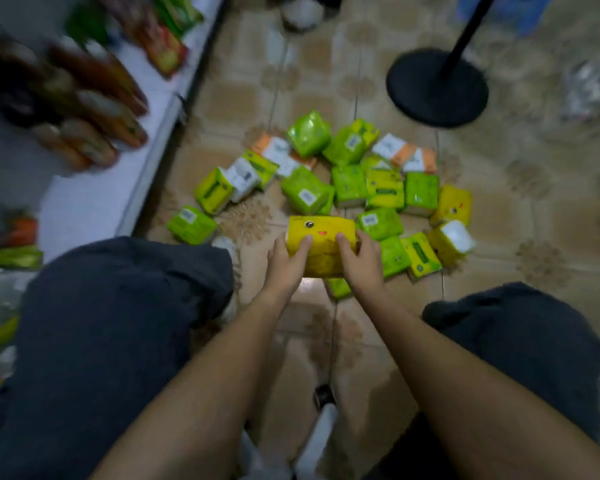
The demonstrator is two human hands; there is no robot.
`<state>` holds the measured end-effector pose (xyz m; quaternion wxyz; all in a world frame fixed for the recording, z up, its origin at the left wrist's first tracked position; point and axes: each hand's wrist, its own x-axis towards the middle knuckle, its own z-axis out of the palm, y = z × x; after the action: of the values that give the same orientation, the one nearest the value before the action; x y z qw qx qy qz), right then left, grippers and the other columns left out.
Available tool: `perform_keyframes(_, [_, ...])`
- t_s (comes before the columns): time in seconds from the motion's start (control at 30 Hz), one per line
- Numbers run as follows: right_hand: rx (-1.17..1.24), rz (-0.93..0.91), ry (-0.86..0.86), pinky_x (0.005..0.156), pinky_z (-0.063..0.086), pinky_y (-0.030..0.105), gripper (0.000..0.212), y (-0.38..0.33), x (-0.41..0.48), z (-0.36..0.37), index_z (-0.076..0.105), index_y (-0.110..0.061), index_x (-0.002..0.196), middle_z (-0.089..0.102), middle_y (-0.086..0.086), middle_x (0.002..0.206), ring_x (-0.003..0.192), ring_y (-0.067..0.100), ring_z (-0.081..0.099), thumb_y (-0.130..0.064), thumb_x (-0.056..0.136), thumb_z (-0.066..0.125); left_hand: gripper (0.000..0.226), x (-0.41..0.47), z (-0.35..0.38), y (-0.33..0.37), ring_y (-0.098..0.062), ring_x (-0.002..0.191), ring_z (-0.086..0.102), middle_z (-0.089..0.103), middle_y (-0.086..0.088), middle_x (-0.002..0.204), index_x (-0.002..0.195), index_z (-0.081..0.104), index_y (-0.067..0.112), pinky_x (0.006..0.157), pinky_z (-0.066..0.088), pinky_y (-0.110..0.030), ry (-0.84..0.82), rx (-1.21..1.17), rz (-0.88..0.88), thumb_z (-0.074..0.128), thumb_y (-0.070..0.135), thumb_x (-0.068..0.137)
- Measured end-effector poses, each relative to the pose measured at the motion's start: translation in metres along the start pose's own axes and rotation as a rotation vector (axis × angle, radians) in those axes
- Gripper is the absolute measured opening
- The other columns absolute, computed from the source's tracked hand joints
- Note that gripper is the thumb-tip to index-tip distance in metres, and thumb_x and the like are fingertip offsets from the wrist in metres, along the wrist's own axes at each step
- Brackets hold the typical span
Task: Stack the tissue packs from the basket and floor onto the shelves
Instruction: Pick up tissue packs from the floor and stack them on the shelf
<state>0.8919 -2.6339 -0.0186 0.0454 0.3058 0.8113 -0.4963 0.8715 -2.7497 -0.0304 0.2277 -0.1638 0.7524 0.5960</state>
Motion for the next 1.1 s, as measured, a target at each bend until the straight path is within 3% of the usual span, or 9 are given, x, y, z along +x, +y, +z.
perform_keyframes(0.1, [0.051,-0.214,0.001,0.096,0.030,0.027,0.042,-0.085,-0.024,-0.005,0.045,-0.007,0.134,0.047,0.019,0.125,0.113,0.025,0.045,-0.023,0.096,0.045,0.040,-0.026,-0.056,0.066,-0.023,0.119,0.051,0.054,-0.007,0.127,0.132,0.044,0.008,0.098,0.041,-0.030,0.134,-0.088,0.204,0.048,0.025,0.096])
perform_keyframes(0.2, [0.114,-0.410,-0.031,0.097,0.032,0.028,0.038,-0.171,-0.054,-0.005,0.047,-0.009,0.132,0.047,0.017,0.126,0.117,0.025,0.044,-0.016,0.096,0.041,0.037,-0.060,-0.118,0.125,-0.019,0.116,0.049,0.051,-0.004,0.122,0.133,0.041,0.008,0.082,0.038,-0.018,0.268,-0.155,0.341,0.043,0.019,0.098])
perform_keyframes(0.37, [0.311,-0.727,-0.182,0.093,0.046,0.039,0.019,-0.301,-0.125,0.017,0.049,-0.013,0.108,0.056,0.015,0.115,0.104,0.025,0.057,-0.020,0.091,0.056,0.045,-0.123,-0.223,0.190,-0.029,0.114,0.054,0.053,-0.010,0.130,0.129,0.041,0.020,0.100,0.042,-0.051,0.471,-0.341,0.551,0.055,0.031,0.088])
perform_keyframes(0.43, [0.349,-0.865,-0.227,0.093,0.047,0.045,0.031,-0.342,-0.161,0.031,0.046,-0.013,0.111,0.055,0.011,0.110,0.105,0.028,0.057,-0.022,0.087,0.063,0.041,-0.153,-0.265,0.206,-0.028,0.119,0.051,0.053,-0.009,0.129,0.128,0.044,0.016,0.102,0.041,-0.046,0.614,-0.374,0.643,0.056,0.026,0.090])
perform_keyframes(0.53, [0.348,-1.058,-0.294,0.092,0.048,0.045,0.064,-0.387,-0.218,0.055,0.035,-0.017,0.135,0.049,0.012,0.115,0.106,0.029,0.055,-0.036,0.080,0.062,0.053,-0.206,-0.324,0.219,-0.017,0.125,0.041,0.043,-0.006,0.137,0.137,0.038,0.010,0.109,0.033,-0.032,0.811,-0.355,0.750,0.056,0.032,0.091])
perform_keyframes(0.63, [0.342,-1.230,-0.385,0.099,0.041,0.036,0.060,-0.417,-0.278,0.083,0.038,-0.019,0.137,0.043,0.010,0.122,0.114,0.027,0.049,-0.031,0.082,0.059,0.067,-0.263,-0.377,0.216,-0.011,0.118,0.041,0.042,-0.008,0.135,0.136,0.039,0.008,0.100,0.035,-0.023,0.973,-0.329,0.832,0.060,0.043,0.083])
perform_keyframes(0.73, [0.304,-1.356,-0.439,0.092,0.028,0.017,0.046,-0.435,-0.331,0.113,0.044,-0.009,0.133,0.045,0.016,0.128,0.119,0.025,0.044,-0.009,0.089,0.057,0.076,-0.316,-0.424,0.199,-0.012,0.112,0.046,0.046,-0.008,0.127,0.132,0.045,0.007,0.095,0.037,-0.021,1.173,-0.255,0.843,0.057,0.049,0.070])
perform_keyframes(0.93, [0.289,-1.468,-0.687,0.096,0.038,0.028,0.039,-0.451,-0.433,0.182,0.050,-0.011,0.128,0.049,0.008,0.130,0.117,0.020,0.048,-0.010,0.090,0.055,0.052,-0.392,-0.507,0.142,-0.020,0.123,0.043,0.042,-0.010,0.132,0.135,0.045,0.009,0.096,0.033,-0.022,1.475,-0.122,0.728,0.061,0.028,0.089])
perform_keyframes(1.1, [0.369,-1.459,-0.885,0.089,0.040,0.024,0.036,-0.457,-0.528,0.232,0.051,-0.015,0.127,0.055,0.001,0.126,0.106,0.011,0.049,-0.016,0.091,0.054,0.047,-0.471,-0.562,0.108,-0.015,0.121,0.043,0.040,-0.008,0.135,0.137,0.042,0.012,0.089,0.029,-0.012,1.742,-0.016,0.641,0.052,0.026,0.094])
